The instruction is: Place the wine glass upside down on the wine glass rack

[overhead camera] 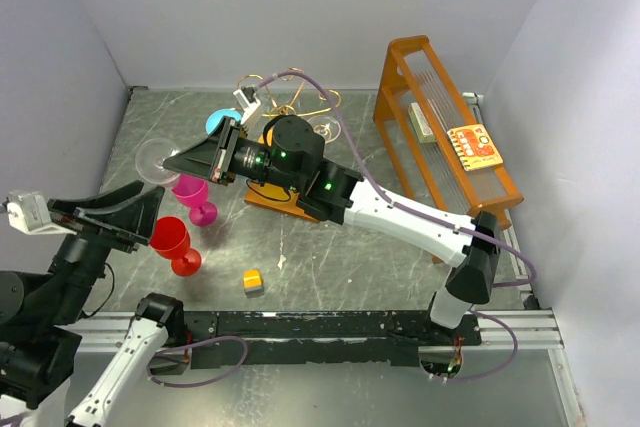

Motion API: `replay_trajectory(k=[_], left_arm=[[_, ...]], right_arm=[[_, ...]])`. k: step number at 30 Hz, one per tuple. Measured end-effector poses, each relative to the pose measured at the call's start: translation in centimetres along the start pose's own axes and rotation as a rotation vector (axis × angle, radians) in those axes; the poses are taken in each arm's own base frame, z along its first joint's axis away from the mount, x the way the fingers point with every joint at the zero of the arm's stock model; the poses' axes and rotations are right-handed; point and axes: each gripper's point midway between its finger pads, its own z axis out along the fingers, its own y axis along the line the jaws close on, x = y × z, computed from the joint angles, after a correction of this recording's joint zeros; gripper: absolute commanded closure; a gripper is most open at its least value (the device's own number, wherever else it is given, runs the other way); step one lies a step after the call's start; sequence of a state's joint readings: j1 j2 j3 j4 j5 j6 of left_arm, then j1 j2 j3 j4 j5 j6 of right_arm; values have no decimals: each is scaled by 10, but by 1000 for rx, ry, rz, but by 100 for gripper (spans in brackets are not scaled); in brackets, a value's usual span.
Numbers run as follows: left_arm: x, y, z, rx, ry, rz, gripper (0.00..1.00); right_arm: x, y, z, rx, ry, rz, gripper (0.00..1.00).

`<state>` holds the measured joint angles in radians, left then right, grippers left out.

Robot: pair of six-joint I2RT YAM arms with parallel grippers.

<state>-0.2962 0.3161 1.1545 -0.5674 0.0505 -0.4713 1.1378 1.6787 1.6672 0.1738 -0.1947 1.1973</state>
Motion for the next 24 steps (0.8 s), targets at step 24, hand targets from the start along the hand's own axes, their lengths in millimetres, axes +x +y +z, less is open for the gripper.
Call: replay_trajectory(k=[24], left_arm=[[12,23,28,-171,-79,-572,54]], right_arm=[[11,-22,-1,16,30,24,100]])
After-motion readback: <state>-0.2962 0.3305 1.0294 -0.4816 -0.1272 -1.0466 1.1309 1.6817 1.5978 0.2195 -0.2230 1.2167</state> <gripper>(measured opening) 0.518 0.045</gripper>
